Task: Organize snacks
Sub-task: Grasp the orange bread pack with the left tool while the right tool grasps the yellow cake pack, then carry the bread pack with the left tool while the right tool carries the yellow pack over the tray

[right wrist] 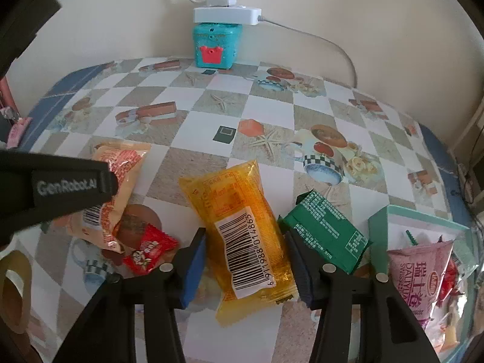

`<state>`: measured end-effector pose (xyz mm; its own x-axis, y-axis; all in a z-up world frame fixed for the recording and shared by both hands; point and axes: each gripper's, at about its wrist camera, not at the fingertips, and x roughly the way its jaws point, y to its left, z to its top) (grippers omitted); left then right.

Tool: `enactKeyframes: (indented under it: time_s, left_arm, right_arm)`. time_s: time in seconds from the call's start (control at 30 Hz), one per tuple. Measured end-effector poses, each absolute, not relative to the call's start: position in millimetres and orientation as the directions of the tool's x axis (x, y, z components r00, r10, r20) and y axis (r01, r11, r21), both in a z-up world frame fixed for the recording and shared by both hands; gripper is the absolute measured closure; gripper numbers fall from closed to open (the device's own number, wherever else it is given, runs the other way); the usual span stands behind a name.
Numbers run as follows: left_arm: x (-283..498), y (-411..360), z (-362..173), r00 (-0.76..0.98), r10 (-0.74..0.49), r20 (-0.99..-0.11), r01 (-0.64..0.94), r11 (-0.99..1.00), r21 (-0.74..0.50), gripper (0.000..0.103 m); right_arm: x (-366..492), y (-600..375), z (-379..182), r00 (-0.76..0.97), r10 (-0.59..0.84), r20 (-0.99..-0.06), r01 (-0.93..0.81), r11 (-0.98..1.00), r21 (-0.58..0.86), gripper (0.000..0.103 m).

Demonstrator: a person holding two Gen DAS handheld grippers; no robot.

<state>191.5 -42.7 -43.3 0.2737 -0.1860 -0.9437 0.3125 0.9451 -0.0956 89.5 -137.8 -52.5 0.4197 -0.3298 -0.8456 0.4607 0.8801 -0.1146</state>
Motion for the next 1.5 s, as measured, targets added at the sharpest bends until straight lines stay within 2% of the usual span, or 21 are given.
enactKeyframes:
  time_s: [0.57, 1.13, 1.5]
  left_arm:
    - [164, -21, 21, 0.376, -0.124, -0.918, 0.265, 0.964, -0.021, 0.068]
    - [119, 7, 70, 0.434, -0.178, -0.883, 0.214, 0.973, -0.091, 0.068]
    - [83, -9, 85, 0.453, -0.218, -0.865, 0.281, 0.955, -0.094, 0.068]
  right_arm:
    - [58, -131, 3, 0.489, -0.313, -0.814, 0.504, 0.863, -0.029, 0.050]
    - [-13, -131, 45, 0.524, -0.345, -0.779, 0.564, 0.825, 0.014, 0.050]
    - [-49, -140, 63, 0.529, -0.371, -0.763, 0.607, 0.794, 0.035, 0.050]
